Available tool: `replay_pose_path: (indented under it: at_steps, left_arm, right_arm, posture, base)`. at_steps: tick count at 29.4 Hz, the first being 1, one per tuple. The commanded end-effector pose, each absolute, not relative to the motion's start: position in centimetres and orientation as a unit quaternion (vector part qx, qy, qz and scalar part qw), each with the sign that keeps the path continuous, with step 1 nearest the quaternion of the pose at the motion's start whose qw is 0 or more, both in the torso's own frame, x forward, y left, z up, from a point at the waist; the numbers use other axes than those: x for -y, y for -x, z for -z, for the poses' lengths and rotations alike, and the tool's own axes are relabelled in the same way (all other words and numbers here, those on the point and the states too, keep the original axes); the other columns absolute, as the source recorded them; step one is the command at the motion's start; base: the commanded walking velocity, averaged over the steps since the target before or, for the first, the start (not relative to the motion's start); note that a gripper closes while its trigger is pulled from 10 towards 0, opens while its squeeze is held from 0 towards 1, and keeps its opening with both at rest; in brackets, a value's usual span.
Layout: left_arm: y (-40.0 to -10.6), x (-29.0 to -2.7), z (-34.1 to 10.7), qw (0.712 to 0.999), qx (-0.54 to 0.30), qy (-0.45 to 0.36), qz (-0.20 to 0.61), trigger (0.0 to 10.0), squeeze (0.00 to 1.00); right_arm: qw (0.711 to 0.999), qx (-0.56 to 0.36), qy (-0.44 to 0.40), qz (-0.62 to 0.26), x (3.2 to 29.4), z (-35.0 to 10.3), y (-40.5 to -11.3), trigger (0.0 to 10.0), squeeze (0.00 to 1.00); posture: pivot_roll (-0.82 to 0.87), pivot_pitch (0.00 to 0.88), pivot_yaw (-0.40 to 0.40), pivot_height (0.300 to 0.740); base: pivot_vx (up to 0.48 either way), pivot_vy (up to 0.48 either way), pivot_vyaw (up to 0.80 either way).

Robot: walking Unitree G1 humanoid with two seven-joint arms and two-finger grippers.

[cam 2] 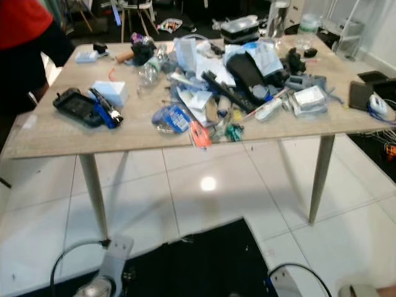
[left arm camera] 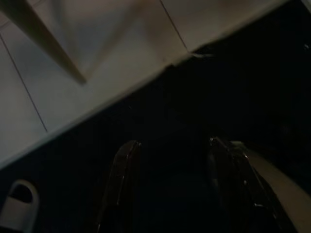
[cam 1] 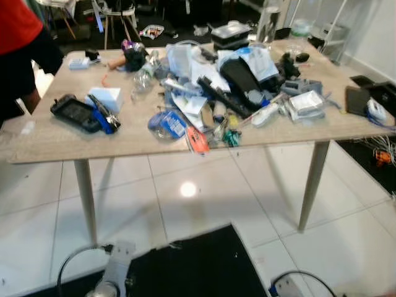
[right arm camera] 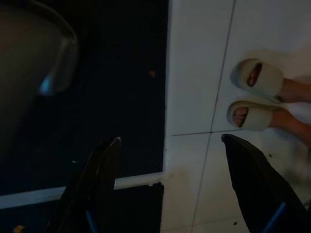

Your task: Picking trash to rubbish bin

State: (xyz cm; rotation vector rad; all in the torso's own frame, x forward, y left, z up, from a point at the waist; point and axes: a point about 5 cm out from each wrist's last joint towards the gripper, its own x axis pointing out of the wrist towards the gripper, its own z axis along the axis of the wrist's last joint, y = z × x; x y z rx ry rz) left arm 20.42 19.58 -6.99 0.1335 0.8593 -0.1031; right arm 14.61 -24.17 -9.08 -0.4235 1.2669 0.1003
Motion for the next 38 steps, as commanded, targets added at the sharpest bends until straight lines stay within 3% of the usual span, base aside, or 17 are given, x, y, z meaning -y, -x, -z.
replay_pose_path:
  at_steps: [1,5,10,12,15,18,21,22,23,26,27,29,31,33,34,37,38]
  left_arm:
    - [-21.2,-21.0,6.2,0.914,-0.399,-0.066,0.033,10.0,0.0]
    - [-23.2,-22.2,4.7,0.933,-0.357,-0.047,0.0,10.0,0.0]
    - [-25.0,-28.4,1.2,0.937,-0.288,-0.032,-0.196,10.0,0.0]
    - [-24.5,-31.6,-0.2,0.912,-0.276,-0.051,-0.3,10.0,0.0]
    - [-23.2,-37.4,-3.7,0.848,-0.218,-0.04,-0.482,10.0,0.0]
    - [-23.1,-40.1,-6.8,0.822,-0.17,-0.052,-0.542,10.0,0.0]
    - [-23.7,-41.8,-9.8,0.817,-0.115,-0.052,-0.563,10.0,0.0]
    - [-25.1,-42.5,-13.1,0.829,-0.041,-0.019,-0.557,10.0,0.0]
    - [-25.1,-42.5,-13.1,0.829,-0.041,-0.019,-0.557,10.0,0.0]
    - [-30.2,-40.5,-20.7,0.9,0.137,0.036,-0.412,10.0,0.0]
    - [-30.2,-40.5,-20.7,0.9,0.137,0.036,-0.412,10.0,0.0]
    - [-32.4,-38.2,-23.9,0.925,0.202,0.046,-0.319,10.0,0.0]
    - [-34.5,-34.3,-26.5,0.952,0.254,0.047,-0.164,10.0,0.0]
    - [-35.7,-30.7,-27.5,0.961,0.272,0.038,-0.037,10.0,0.0]
    - [-35.7,-30.7,-27.5,0.961,0.272,0.038,-0.037,10.0,0.0]
    - [-36.6,-25.7,-26.1,0.964,0.253,0.011,0.083,10.0,0.0]
    - [-36.6,-25.7,-26.1,0.964,0.253,0.011,0.083,10.0,0.0]
  right_arm:
    - [0.774,-0.602,0.189,-0.051,23.8,9.6,-13.5,10.0,0.0]
    - [0.774,-0.602,0.187,-0.051,23.8,9.6,-13.4,10.0,0.0]
    - [0.775,-0.602,0.185,-0.049,23.8,9.6,-13.4,10.0,0.0]
    - [0.774,-0.603,0.186,-0.05,23.8,9.6,-13.4,10.0,0.0]
    - [0.774,-0.603,0.185,-0.051,23.7,9.6,-13.4,10.0,0.0]
    - [0.775,-0.602,0.185,-0.051,23.6,9.6,-13.4,10.0,0.0]
    - [0.775,-0.602,0.185,-0.052,23.6,9.6,-13.4,10.0,0.0]
    - [0.775,-0.602,0.185,-0.052,23.6,9.7,-13.4,10.0,0.0]
    - [0.775,-0.602,0.185,-0.052,23.6,9.7,-13.4,10.0,0.0]
    - [0.774,-0.603,0.185,-0.053,23.6,9.7,-13.3,10.0,0.0]
    - [0.774,-0.603,0.185,-0.053,23.6,9.7,-13.3,10.0,0.0]
    - [0.774,-0.603,0.186,-0.053,23.6,9.7,-13.3,10.0,0.0]
    - [0.774,-0.603,0.186,-0.053,23.7,9.7,-13.3,10.0,0.0]
    - [0.774,-0.603,0.186,-0.053,23.7,9.7,-13.3,10.0,0.0]
    - [0.774,-0.603,0.186,-0.053,23.7,9.7,-13.3,10.0,0.0]
    - [0.774,-0.604,0.185,-0.051,23.7,9.7,-13.2,10.0,0.0]
    - [0.774,-0.604,0.185,-0.051,23.7,9.7,-13.2,10.0,0.0]
  posture:
    - [0.05,0.105,0.055,0.74]
    - [0.04,0.106,0.059,0.74]
    - [0.04,0.106,0.059,0.74]
    - [0.04,0.106,0.059,0.74]
    - [0.04,0.108,0.055,0.74]
    - [0.04,0.107,0.058,0.74]
    - [0.04,0.107,0.058,0.74]
    - [0.04,0.108,0.059,0.74]
    - [0.04,0.108,0.059,0.74]
    - [0.04,0.107,0.057,0.74]
    - [0.04,0.107,0.057,0.74]
    - [0.04,0.107,0.057,0.74]
    - [0.04,0.107,0.057,0.74]
    - [0.04,0.104,0.058,0.74]
    - [0.04,0.104,0.058,0.74]
    - [0.04,0.104,0.058,0.74]
    - [0.04,0.104,0.058,0.74]
  base:
    - [0.352,0.0,0.0]
    - [0.354,0.0,0.0]
    - [0.348,0.0,0.0]
    - [0.148,0.0,0.0]
    - [0.0,0.0,0.0]
    - [0.0,0.0,0.0]
    - [0.0,0.0,0.0]
    - [0.0,0.0,0.0]
    - [0.0,0.0,0.0]
    - [0.0,0.0,0.0]
    - [0.0,0.0,0.0]
    - [0.0,0.0,0.0]
    - [0.0,0.0,0.0]
    - [0.0,0.0,0.0]
    - [0.0,0.0,0.0]
    - [0.208,0.0,0.0]
    - [0.368,0.0,0.0]
